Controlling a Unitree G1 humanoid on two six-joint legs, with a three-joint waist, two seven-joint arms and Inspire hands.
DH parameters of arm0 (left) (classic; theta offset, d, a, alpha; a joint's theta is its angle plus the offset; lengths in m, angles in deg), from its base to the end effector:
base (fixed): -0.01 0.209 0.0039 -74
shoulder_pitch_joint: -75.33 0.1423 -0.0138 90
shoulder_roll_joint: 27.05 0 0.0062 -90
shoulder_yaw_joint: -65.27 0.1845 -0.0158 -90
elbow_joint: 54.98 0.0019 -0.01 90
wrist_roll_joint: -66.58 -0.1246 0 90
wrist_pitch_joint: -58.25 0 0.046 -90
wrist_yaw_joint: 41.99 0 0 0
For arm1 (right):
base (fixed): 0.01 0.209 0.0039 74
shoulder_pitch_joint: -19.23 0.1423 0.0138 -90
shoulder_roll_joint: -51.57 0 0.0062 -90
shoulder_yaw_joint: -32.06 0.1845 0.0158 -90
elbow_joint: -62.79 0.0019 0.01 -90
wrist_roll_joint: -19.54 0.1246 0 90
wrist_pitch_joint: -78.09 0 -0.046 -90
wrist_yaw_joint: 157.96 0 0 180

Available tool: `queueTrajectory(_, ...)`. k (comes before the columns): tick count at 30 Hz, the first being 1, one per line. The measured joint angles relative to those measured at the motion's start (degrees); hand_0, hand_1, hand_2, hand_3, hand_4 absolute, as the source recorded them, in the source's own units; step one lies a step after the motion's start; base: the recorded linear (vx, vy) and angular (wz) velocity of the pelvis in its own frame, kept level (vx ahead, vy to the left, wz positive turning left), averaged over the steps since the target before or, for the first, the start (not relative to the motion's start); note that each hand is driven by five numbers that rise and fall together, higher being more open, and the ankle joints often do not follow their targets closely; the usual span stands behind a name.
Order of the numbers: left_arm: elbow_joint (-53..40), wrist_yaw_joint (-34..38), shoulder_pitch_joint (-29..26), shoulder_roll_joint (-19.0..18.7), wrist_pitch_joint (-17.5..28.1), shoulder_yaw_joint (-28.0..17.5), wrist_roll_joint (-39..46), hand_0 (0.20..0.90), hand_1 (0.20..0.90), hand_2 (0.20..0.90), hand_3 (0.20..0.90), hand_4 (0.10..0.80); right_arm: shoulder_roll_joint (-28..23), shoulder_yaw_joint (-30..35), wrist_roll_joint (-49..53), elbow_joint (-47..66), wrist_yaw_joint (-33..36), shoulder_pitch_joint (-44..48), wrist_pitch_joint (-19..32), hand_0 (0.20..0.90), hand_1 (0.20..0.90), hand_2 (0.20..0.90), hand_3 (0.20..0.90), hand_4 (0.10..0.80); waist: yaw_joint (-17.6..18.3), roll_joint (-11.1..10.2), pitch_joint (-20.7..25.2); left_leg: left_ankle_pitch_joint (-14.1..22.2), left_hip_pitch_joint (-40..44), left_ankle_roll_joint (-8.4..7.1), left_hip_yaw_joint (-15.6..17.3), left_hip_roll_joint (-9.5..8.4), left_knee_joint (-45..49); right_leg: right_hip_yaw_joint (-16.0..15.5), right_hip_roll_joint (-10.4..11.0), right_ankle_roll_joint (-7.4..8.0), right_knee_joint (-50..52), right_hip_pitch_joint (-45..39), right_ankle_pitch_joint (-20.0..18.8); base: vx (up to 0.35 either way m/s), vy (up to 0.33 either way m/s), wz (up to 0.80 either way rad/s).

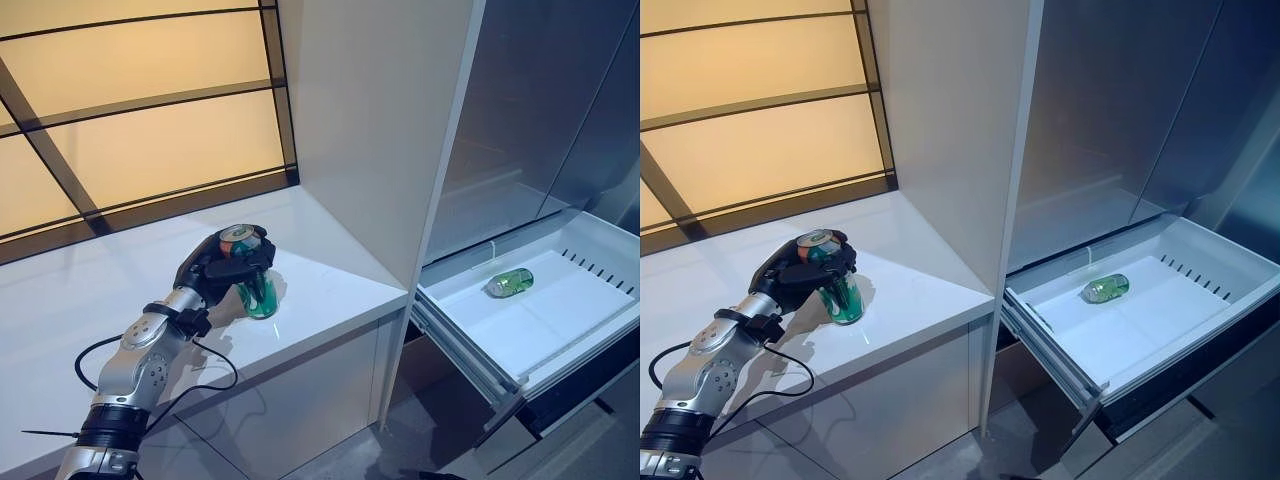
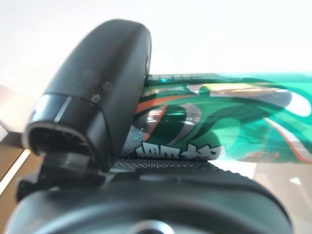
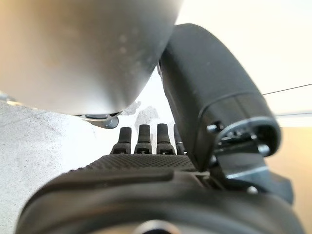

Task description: Put drinks into fridge and close the fridge

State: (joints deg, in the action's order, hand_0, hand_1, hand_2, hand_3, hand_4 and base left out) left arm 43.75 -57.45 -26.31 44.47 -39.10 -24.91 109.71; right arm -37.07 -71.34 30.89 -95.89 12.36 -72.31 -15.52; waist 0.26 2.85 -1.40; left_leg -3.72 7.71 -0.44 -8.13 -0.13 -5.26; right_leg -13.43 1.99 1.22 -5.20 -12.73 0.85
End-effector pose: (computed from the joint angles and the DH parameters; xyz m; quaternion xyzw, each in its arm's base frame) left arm 0.2275 0.2601 0.0923 -0.0817 0.0163 -0.1257 0.9886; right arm 0.0585 -0.2215 -0.1053 -0.0353 0.6088 0.0303 0.7920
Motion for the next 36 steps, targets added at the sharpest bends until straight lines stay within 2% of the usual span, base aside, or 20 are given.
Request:
queueTrajectory(6, -0.23, 0.50, 0.00, 0.00, 0.00, 0.08, 0.39, 0.300, 0.300, 0.300, 0.200, 0.100, -0.06, -0.27, 0.01, 0.51, 0.00, -0.28, 0.56, 0.900, 0.900, 0.900, 0.900, 0.800, -0.06, -0.10, -0.07, 0.00, -0.01, 0.00, 0.02, 0.00, 0.00, 0.01, 0.00, 0.00, 0.00, 0.02, 0.00, 0.000, 0.000, 0.00)
queueTrajectory(11, -1.84, 1.32, 0.01, 0.01, 0.00, 0.12, 0.72, 0.300, 0.300, 0.300, 0.200, 0.100, -1.65, -5.53, -1.73, 9.97, -0.08, -2.56, 0.17, 0.900, 0.900, 0.900, 0.900, 0.800, -0.08, -0.78, -0.62, -0.01, -0.05, -0.01, 0.01, 0.02, 0.00, 0.01, -0.04, 0.01, 0.00, 0.06, -0.01, 0.000, 0.000, 0.00)
queueTrajectory(13, -3.32, 1.50, 0.01, 0.00, 0.01, 0.33, 0.88, 0.300, 0.300, 0.300, 0.200, 0.100, -2.63, -7.88, -4.86, 18.87, -0.39, -4.23, -0.44, 0.900, 0.900, 0.900, 0.900, 0.800, 0.05, -1.17, -1.02, -0.03, -0.09, -0.03, 0.01, 0.04, 0.01, 0.02, -0.06, 0.00, 0.01, 0.11, -0.02, -0.018, -0.006, 0.00)
queueTrajectory(17, -7.66, 2.31, 0.00, -0.20, 0.93, 1.72, 1.44, 0.300, 0.300, 0.300, 0.200, 0.100, -2.80, -9.52, -4.44, 37.58, -6.56, -5.98, -3.91, 0.900, 0.900, 0.900, 0.900, 0.800, 0.34, -1.31, -1.16, -0.27, -0.78, -0.35, 0.01, -0.10, 0.03, 0.02, -0.06, 0.08, 0.14, 0.81, -0.09, -0.042, -0.015, 0.00)
queueTrajectory(22, -9.32, 3.53, -1.45, -0.54, 2.94, 3.17, 3.03, 0.300, 0.300, 0.300, 0.200, 0.100, -1.21, -9.58, 3.96, 41.76, -13.18, -5.22, -7.42, 0.900, 0.900, 0.900, 0.900, 0.800, -0.04, -1.35, -1.19, -0.27, -0.82, -0.37, -0.04, -0.38, 0.05, 0.00, -0.01, 0.18, 0.28, 0.81, -0.12, -0.009, -0.002, 0.00)
queueTrajectory(27, -12.05, 5.00, -1.52, -2.95, 3.91, 4.03, 3.03, 0.300, 0.300, 0.300, 0.200, 0.100, -1.60, -9.43, 11.63, 45.69, -14.96, -5.32, -13.17, 0.900, 0.900, 0.900, 0.900, 0.800, 0.06, -1.57, -1.50, -0.26, -0.87, -0.38, 0.02, -0.36, 0.02, 0.05, -0.03, 0.24, 0.29, 0.81, -0.09, 0.000, 0.000, 0.00)
queueTrajectory(32, -15.85, 5.19, -1.52, -3.82, 4.02, 4.15, 3.03, 0.300, 0.300, 0.300, 0.200, 0.100, -4.97, -8.91, 14.20, 57.00, -17.11, -5.15, -17.21, 0.900, 0.900, 0.900, 0.900, 0.800, 0.02, -1.92, -2.54, -0.25, -0.95, -0.36, 0.18, -0.40, 0.03, 0.27, 0.00, 0.27, 0.30, 0.94, -0.08, -0.005, -0.002, -0.01)
queueTrajectory(36, -16.74, 5.06, -1.52, -5.40, 4.19, 4.29, 3.03, 0.300, 0.300, 0.300, 0.200, 0.100, -12.14, -6.48, 18.24, 68.85, -22.22, -2.07, -22.28, 0.900, 0.900, 0.900, 0.900, 0.800, 0.08, -1.79, -3.00, -0.21, -1.09, -0.30, 1.02, -0.41, 0.05, 1.43, 0.02, 0.38, 0.30, 1.46, -0.29, -0.021, -0.003, -0.10)
